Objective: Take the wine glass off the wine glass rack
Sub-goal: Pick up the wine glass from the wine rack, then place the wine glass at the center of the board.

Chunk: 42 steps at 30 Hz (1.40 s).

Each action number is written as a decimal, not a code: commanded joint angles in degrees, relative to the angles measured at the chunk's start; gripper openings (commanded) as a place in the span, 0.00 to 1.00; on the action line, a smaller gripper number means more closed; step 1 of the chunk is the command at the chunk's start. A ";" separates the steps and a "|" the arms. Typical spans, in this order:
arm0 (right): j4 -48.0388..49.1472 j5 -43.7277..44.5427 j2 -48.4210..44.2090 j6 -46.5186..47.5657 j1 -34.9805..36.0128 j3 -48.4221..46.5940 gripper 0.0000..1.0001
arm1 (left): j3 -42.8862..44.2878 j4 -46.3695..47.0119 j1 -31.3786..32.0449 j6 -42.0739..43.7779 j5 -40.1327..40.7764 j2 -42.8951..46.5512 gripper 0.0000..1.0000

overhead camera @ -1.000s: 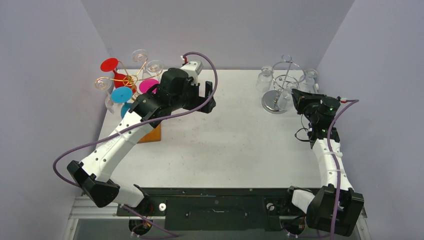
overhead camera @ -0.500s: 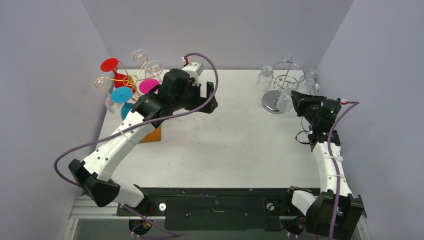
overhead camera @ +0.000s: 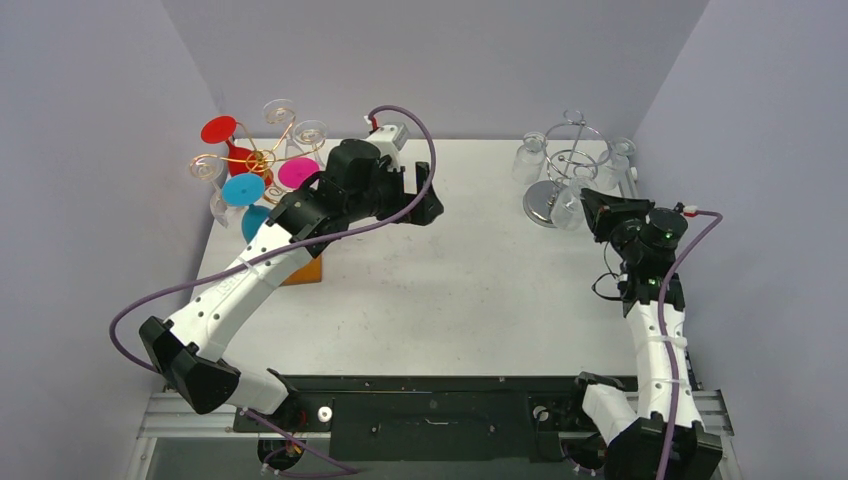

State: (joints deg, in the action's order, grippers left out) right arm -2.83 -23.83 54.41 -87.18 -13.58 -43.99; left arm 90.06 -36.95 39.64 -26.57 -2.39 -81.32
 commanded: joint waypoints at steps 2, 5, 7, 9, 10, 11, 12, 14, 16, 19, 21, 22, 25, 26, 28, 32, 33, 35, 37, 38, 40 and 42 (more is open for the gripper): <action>-0.35 -2.54 -5.35 -0.18 0.01 -2.32 0.00 | -1.72 7.30 -0.20 -4.27 -3.99 1.89 0.96; -0.52 -2.52 -6.64 -1.58 1.61 -3.42 0.00 | -3.34 10.18 -0.18 -6.24 -5.60 2.49 0.96; 0.19 -1.78 -6.42 -2.85 4.05 -4.65 0.00 | -4.17 13.51 -0.22 -7.91 -6.97 2.70 0.96; 1.40 -0.59 -5.51 -4.35 7.37 -6.55 0.00 | -4.42 15.05 -0.25 -9.31 -7.95 2.70 0.96; 2.14 0.39 -5.09 -4.86 9.77 -7.76 0.00 | -4.39 16.27 -0.30 -9.95 -8.30 2.68 0.96; 3.15 0.86 -4.16 -5.62 10.84 -8.56 0.00 | -4.22 17.34 -0.29 -10.24 -8.36 2.55 0.96; 4.23 1.90 -3.66 -5.98 12.59 -10.33 0.00 | -4.03 17.79 -0.36 -10.67 -8.40 2.47 0.96; 5.81 2.95 -1.85 -7.04 15.98 -12.90 0.00 | -3.01 18.54 -0.67 -11.19 -8.38 1.93 0.96; 8.36 3.79 0.08 -9.51 18.19 -14.99 0.00 | -2.06 19.65 -1.74 -12.32 -9.24 1.35 0.96; 12.42 4.28 3.62 -12.14 21.00 -18.15 0.00 | -1.74 24.24 -3.71 -14.61 -12.83 0.69 0.96; 15.27 4.32 6.07 -14.26 22.55 -20.51 0.00 | -1.70 27.91 -5.07 -16.12 -15.64 0.01 0.96; 16.39 4.21 7.73 -15.88 22.99 -21.69 0.00 | -2.21 29.35 -6.10 -17.83 -16.64 -0.51 0.96; 22.47 3.28 11.04 -19.83 24.38 -23.55 0.00 | -4.32 40.99 -8.24 -24.22 -22.51 -1.20 0.96; 23.90 3.10 12.60 -22.04 24.60 -24.14 0.00 | -5.08 42.97 -9.02 -25.33 -23.42 -1.65 0.96; 27.73 2.85 14.74 -24.99 25.37 -24.88 0.00 | -5.23 47.86 -9.75 -27.73 -25.24 -2.62 0.96; 31.63 2.84 17.60 -27.96 27.03 -27.00 0.00 | -3.81 51.90 -10.86 -30.35 -27.01 -5.43 0.96; 32.49 2.94 17.89 -28.31 27.40 -27.44 0.00 | -3.78 53.30 -11.06 -31.50 -27.46 -5.78 0.96; 33.57 3.06 18.59 -29.25 27.79 -27.99 0.00 | -3.76 54.92 -11.86 -32.82 -27.86 -6.65 0.96; 34.16 3.10 19.37 -29.80 28.27 -28.65 0.00 | -3.75 56.71 -12.58 -34.18 -28.18 -7.43 0.96; 34.32 3.14 19.78 -30.05 28.49 -28.85 0.00 | -3.56 58.04 -12.84 -34.75 -28.60 -8.10 0.96; 35.02 3.32 20.42 -30.51 29.35 -29.42 0.00 | -2.83 59.21 -13.47 -36.12 -29.03 -9.32 0.96; 36.01 3.42 20.99 -31.09 29.86 -29.71 0.00 | -2.23 60.61 -13.87 -36.83 -29.51 -10.32 0.96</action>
State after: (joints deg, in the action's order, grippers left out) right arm 22.26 -21.04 75.66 -115.15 14.98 -69.43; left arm 85.01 15.44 26.87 -60.10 -29.32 -90.19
